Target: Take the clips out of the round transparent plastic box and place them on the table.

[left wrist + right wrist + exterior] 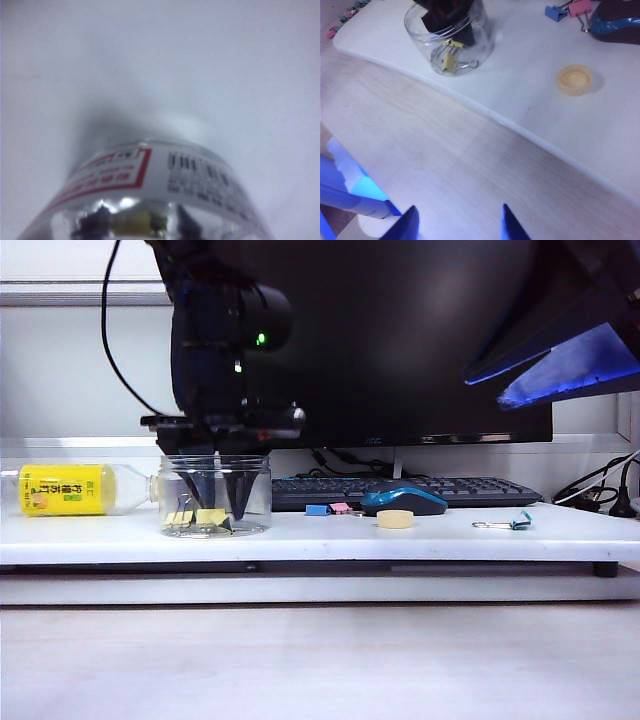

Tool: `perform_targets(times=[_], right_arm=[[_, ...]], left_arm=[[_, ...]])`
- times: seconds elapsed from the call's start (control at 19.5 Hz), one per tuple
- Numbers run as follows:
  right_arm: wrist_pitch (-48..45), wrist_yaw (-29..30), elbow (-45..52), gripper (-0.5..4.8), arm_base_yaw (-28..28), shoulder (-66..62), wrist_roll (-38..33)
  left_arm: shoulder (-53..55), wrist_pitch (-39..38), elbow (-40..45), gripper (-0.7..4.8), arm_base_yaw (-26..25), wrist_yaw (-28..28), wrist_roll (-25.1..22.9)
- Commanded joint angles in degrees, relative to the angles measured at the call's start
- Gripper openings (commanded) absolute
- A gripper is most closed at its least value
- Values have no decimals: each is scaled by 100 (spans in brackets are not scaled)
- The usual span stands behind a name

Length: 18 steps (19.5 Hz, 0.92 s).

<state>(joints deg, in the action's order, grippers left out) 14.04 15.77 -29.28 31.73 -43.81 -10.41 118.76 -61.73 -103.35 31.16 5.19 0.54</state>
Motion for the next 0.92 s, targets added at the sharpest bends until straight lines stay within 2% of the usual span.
perform_targets(times=[0.05, 0.15, 0.26, 0.57, 0.62, 0.72, 0.92], right_arm=[[-74, -66, -28, 212, 0, 9, 24], [-76, -68, -28, 212, 0, 9, 24], [-76, -70, -28, 212, 0, 9, 24], [-79, -90, -28, 212, 0, 7, 68], [-76, -90, -28, 212, 0, 7, 96], [-74, -87, -28, 212, 0, 7, 105], [-74, -87, -26, 212, 0, 7, 105]], left_arm=[[2, 52, 7, 143, 7, 15, -107], [2, 149, 4, 137, 7, 15, -118], [2, 247, 4, 57, 7, 11, -122], [2, 254, 2, 59, 7, 13, -369], [2, 186, -26, 92, 7, 15, -577], [2, -63, -190, 124, 11, 15, -1045], [0, -586, -688, 124, 11, 142, -1694]])
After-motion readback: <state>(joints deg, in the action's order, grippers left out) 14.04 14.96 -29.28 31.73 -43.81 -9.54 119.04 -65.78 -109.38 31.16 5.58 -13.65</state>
